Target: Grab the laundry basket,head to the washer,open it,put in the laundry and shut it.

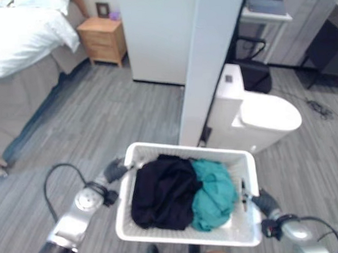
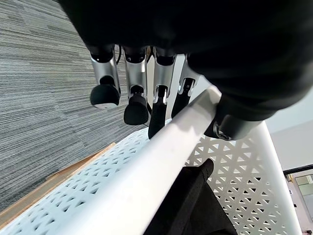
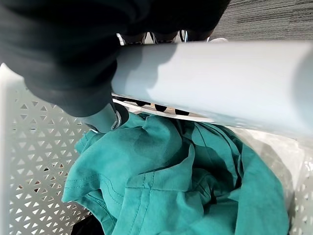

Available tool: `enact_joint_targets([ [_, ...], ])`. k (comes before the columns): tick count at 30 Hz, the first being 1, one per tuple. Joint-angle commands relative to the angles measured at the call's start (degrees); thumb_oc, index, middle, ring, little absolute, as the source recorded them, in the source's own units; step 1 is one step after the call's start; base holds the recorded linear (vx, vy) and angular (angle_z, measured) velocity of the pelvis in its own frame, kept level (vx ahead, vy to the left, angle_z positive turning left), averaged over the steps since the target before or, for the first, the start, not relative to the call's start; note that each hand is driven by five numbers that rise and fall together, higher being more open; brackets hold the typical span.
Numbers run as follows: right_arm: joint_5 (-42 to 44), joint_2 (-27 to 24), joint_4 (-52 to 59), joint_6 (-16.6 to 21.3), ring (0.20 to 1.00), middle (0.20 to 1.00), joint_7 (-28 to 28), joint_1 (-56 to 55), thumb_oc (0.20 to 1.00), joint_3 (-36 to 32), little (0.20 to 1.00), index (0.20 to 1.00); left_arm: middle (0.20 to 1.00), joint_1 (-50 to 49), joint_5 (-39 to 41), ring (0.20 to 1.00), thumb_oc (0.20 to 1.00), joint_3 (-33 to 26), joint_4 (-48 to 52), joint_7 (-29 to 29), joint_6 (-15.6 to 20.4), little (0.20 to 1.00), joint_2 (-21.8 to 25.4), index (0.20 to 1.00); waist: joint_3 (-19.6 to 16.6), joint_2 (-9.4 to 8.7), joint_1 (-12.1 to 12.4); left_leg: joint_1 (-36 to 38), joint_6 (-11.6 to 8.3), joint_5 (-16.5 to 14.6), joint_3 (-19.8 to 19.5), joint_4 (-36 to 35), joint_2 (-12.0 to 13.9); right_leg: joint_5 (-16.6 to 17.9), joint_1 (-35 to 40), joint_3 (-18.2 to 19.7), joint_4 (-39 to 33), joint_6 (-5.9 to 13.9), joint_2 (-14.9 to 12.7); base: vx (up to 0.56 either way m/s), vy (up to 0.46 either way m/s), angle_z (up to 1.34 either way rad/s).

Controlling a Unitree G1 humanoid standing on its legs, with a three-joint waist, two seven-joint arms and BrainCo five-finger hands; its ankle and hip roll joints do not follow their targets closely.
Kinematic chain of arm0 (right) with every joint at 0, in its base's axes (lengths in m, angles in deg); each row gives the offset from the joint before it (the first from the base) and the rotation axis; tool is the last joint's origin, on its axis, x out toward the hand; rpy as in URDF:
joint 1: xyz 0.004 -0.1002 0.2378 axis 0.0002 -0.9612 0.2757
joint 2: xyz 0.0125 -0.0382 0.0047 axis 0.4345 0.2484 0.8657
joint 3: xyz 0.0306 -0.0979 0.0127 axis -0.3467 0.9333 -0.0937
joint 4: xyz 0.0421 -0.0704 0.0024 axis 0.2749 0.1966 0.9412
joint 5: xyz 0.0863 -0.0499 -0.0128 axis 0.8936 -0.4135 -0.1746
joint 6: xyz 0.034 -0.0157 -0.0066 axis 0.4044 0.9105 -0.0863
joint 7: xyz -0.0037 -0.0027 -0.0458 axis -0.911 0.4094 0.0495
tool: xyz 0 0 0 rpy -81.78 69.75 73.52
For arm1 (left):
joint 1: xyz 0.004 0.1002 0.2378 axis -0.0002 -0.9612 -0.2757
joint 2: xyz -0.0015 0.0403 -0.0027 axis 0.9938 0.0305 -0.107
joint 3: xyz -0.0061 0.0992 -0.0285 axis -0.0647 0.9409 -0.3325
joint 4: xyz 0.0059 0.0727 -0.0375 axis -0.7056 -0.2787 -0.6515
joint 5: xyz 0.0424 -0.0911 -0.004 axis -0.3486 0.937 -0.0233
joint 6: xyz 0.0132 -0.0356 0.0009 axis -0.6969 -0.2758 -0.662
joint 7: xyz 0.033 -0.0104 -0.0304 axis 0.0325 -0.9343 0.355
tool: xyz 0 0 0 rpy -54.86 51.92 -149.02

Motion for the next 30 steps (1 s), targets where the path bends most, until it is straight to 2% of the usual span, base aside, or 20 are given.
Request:
enact_joint_targets([
  [1,5.9,-0.6,3.6,3.8,0.200,0.200,2.9,1.7,0.200,-4.0,0.200,0.200,0.200,5.1,6.9,0.200,0.200,-2.4,-1.0,-2.8,6.3,0.200,-0.8,0.200,-0.3,-1.10,0.4,-5.5,0.67,-6.3,-0.7,10.8,2.1,-3.0,0.7,-0.5,3.0,3.24,-1.9,-0.11,0.054,-0.25],
  [2,5.9,-0.7,3.4,4.0,0.200,0.200,2.6,2.2,0.200,-4.0,0.200,0.200,0.200,5.7,6.9,0.200,0.200,-2.2,-1.1,-2.6,6.4,0.200,-0.9,0.200,0.5,-1.33,0.6,-6.8,0.27,-6.3,-2.2,12.5,1.6,-2.7,0.3,0.4,2.9,3.25,-2.2,-0.14,0.104,-0.40],
  [3,5.8,-1.1,3.3,4.2,0.200,0.200,2.5,2.8,0.200,-4.1,0.200,0.200,0.200,6.5,7.0,0.200,0.200,-1.9,-1.4,-2.1,6.7,0.200,-1.3,0.200,1.5,-1.38,0.9,-8.4,-0.22,-7.6,-7.3,15.2,0.2,-1.8,-0.7,1.8,3.0,3.37,-2.6,-0.20,0.237,-0.34],
  [4,5.4,-1.4,2.9,4.4,0.200,0.200,2.7,3.2,0.200,-4.4,0.200,0.200,0.200,6.9,6.8,0.200,0.200,-1.6,-1.6,-2.1,7.1,0.200,-1.9,0.200,1.6,-0.72,0.4,-7.4,0.03,-9.0,-11.1,14.6,-0.5,-0.9,-1.9,3.0,3.1,4.12,-3.3,-0.14,0.211,-0.26],
  [5,5.4,-1.5,2.9,4.4,0.200,0.200,2.7,3.2,0.200,-4.4,0.200,0.200,0.200,6.9,6.8,0.200,0.200,-1.6,-1.7,-2.1,7.2,0.200,-2.0,0.200,1.6,-0.67,0.4,-7.3,0.05,-9.0,-11.0,14.5,-0.4,-0.9,-1.8,3.0,3.0,4.14,-3.3,-0.14,0.336,-0.25],
  [6,4.8,-1.2,2.9,4.2,0.200,0.200,2.8,3.2,0.200,-4.9,0.200,0.200,0.200,7.9,6.8,0.200,0.200,-0.6,-1.8,-2.4,6.9,0.200,-2.3,0.200,1.9,0.05,-1.0,-6.7,0.71,-9.4,-9.3,14.3,-0.3,-0.5,-2.8,3.9,3.8,4.58,-4.2,-0.12,0.304,-0.67],
  [7,4.4,-1.1,2.9,4.1,0.200,0.200,2.9,3.6,0.200,-4.6,0.200,0.200,0.200,8.2,6.8,0.200,0.200,-0.4,-2.0,-2.4,6.9,0.200,-2.2,0.200,1.9,0.15,-1.3,-6.3,1.55,-9.9,-8.3,14.0,-0.6,-0.1,-3.8,4.7,4.5,4.98,-4.7,-0.21,0.542,-1.03],
  [8,3.8,-0.3,2.8,3.9,0.200,0.200,3.5,3.9,0.200,-4.4,0.200,0.200,0.200,8.7,5.9,0.200,0.200,0.2,-2.6,-3.2,6.8,0.200,-2.1,0.200,2.4,0.44,-1.4,-5.3,3.32,-10.3,-6.1,13.2,-2.2,0.1,-5.9,6.6,7.5,5.90,-5.8,-0.13,0.345,-1.24],
  [11,3.4,0.1,2.6,3.7,0.200,0.200,3.5,4.0,0.200,-4.3,0.200,0.200,0.200,9.3,5.9,0.200,0.200,0.8,-2.8,-3.4,6.5,0.200,-1.9,0.200,3.2,0.33,-1.3,-5.1,4.01,-10.1,-4.6,13.0,-2.6,-0.5,-7.3,7.5,10.2,6.38,-6.1,-0.13,0.216,-1.12],
  [12,2.2,0.8,2.3,3.6,0.200,0.200,3.7,4.9,0.200,-3.1,0.200,0.200,0.200,10.1,5.4,0.200,0.200,0.9,-2.9,-3.6,6.3,0.200,-1.4,0.200,4.5,0.76,-1.3,-4.7,5.13,-10.0,-2.4,12.4,-3.1,-0.5,-10.1,6.0,14.6,7.15,-6.7,-0.34,0.282,-0.70],
  [13,1.6,1.5,1.4,3.9,0.200,0.200,3.7,5.9,0.200,-2.0,0.200,0.200,0.200,11.3,5.4,0.200,0.200,0.9,-3.5,-3.6,6.0,0.200,-1.1,0.200,5.6,1.76,-0.1,-5.2,5.68,-9.2,0.9,12.8,-2.6,-1.2,-11.4,-2.6,20.5,6.93,-9.9,-0.49,0.411,-0.58],
  [14,1.1,1.9,1.3,3.6,0.200,0.200,4.3,5.7,0.200,-1.4,0.200,0.200,0.200,11.5,5.7,0.200,0.200,0.3,-2.9,-3.7,5.3,0.200,-0.7,0.200,5.4,2.78,0.5,-5.9,6.86,-8.5,3.3,13.2,-2.2,-3.5,-9.7,-9.3,27.9,6.08,-12.2,-0.35,0.273,-0.96],
  [15,1.1,1.9,1.3,3.6,0.200,0.200,4.3,5.7,0.200,-1.4,0.200,0.200,0.200,11.5,5.7,0.200,0.200,0.2,-2.9,-3.7,5.3,0.200,-0.7,0.200,5.3,2.69,0.4,-6.0,6.89,-8.3,3.3,13.2,-2.3,-3.4,-9.9,-9.3,27.9,6.02,-12.3,-0.21,0.188,-1.79],
  [18,0.0,2.4,0.5,3.3,0.200,0.200,5.5,6.3,0.200,-0.2,0.200,0.200,0.200,9.7,6.6,0.200,0.200,-2.6,-1.2,-3.6,4.7,0.200,0.1,0.200,4.2,4.08,1.7,-6.1,8.80,-7.7,7.7,12.1,-1.4,-6.4,-6.8,-12.7,38.3,5.38,-14.1,-0.15,0.144,-1.26],
  [19,-0.5,3.0,-0.9,3.2,0.200,0.200,5.8,7.3,0.200,0.9,0.200,0.200,0.200,7.7,7.3,0.200,0.200,-5.3,-0.5,-3.3,4.5,0.200,0.8,0.200,2.1,3.69,4.1,-5.8,8.99,-8.6,10.6,11.1,-1.7,-7.2,-3.1,-12.3,40.5,6.70,-16.6,-0.07,0.060,-1.41],
  [22,-1.2,3.3,-2.0,3.2,0.200,0.200,6.3,8.1,0.200,2.0,0.200,0.200,0.200,4.7,7.9,0.200,0.200,-8.2,-0.2,-3.4,4.7,0.200,1.6,0.200,-1.0,1.92,7.8,-7.0,8.34,-7.6,14.1,10.3,-1.8,-3.7,3.4,-14.1,32.3,7.99,-19.1,-0.08,-0.101,-1.73],
  [24,-0.9,3.4,-2.4,3.2,0.200,0.200,6.5,8.6,0.200,3.0,0.200,0.200,0.200,3.0,8.4,0.200,0.200,-9.9,-0.1,-3.0,5.5,0.200,1.7,0.200,-2.6,0.24,9.6,-8.6,7.30,-6.6,16.2,10.0,-1.6,-2.8,7.4,-14.3,22.7,8.67,-17.7,-0.12,-0.214,-1.76],
  [25,-0.8,3.3,-2.3,3.2,0.200,0.200,6.5,8.4,0.200,3.2,0.200,0.200,0.200,2.2,8.5,0.200,0.200,-10.5,-0.1,-3.1,5.7,0.200,1.8,0.200,-3.2,-0.52,10.3,-9.7,6.56,-5.9,16.7,10.0,-1.2,-3.1,8.8,-13.2,17.5,9.07,-16.7,-0.16,-0.275,-1.48],
  [27,-0.8,2.8,-2.2,3.4,0.200,0.200,6.8,9.1,0.200,4.0,0.200,0.200,0.200,0.9,9.5,0.200,0.200,-11.5,-0.3,-2.4,6.8,0.200,1.4,0.200,-2.9,-0.86,11.4,-11.2,5.01,-4.8,17.3,10.6,0.5,-1.9,9.2,-12.8,12.6,10.12,-17.3,-0.21,-0.290,-0.73],
  [30,-1.5,2.3,-2.5,3.6,0.200,0.200,7.1,10.0,0.200,4.8,0.200,0.200,0.200,-0.1,10.4,0.200,0.200,-12.3,-0.2,-2.0,7.4,0.200,1.2,0.200,-2.7,-1.61,12.8,-13.3,2.58,-2.6,15.6,11.1,3.4,-3.0,9.5,-13.3,7.0,9.69,-15.7,-0.18,-0.287,-1.21],
])
